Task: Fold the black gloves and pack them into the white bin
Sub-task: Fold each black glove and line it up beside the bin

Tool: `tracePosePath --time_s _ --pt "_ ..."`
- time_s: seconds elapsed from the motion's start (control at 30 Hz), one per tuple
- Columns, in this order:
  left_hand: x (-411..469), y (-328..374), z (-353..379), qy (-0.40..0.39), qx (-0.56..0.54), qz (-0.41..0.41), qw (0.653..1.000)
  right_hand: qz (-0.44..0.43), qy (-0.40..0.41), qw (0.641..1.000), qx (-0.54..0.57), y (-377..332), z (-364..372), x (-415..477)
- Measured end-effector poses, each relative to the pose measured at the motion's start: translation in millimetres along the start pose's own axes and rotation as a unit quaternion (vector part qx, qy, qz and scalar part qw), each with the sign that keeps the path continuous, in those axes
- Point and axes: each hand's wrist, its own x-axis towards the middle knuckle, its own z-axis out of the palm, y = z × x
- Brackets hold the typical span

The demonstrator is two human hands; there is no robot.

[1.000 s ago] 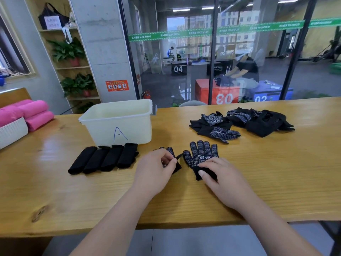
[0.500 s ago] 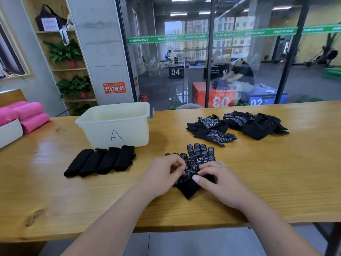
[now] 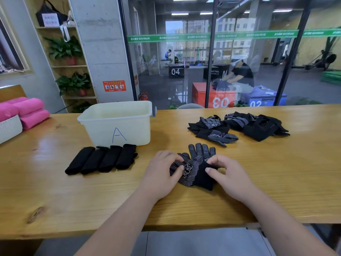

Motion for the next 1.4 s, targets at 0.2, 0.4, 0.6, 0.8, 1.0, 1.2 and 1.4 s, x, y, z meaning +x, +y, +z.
tracePosePath --time_s 0.2,0.4,0.6,0.8,1.0,1.2,1.4 --pt "-0.3 1.4 2.6 -0.036 0.039 0.003 0.999 -0.006 -0.04 0.999 -0.029 -40.6 -32.8 36.0" --pt "0.4 2.0 4.7 -0.078 0.077 0.008 0.994 -0.033 -0.026 0.999 0.004 -83.0 -68.4 59.0" --pt "-1.4 3.5 6.9 -0.124 0.088 -0.007 0.988 -0.06 -0.015 0.993 0.1 -106.9 -95.6 61.8" --pt "1.8 4.8 6.8 -0.157 0.117 -0.015 0.98 -0.055 -0.03 0.996 0.068 -101.9 -100.1 76.0" --pt "1.4 4.4 7.2 -0.157 0.12 -0.02 0.98 -0.101 0.094 0.99 0.011 -95.0 -93.4 94.8" --pt "1.9 3.7 8.1 -0.157 0.121 -0.024 0.98 -0.148 0.081 0.985 -0.043 -69.6 -57.0 75.7" --pt "2.5 6.1 6.1 -0.173 0.132 -0.031 0.975 -0.121 -0.061 0.952 -0.273 8.0 2.3 29.1"
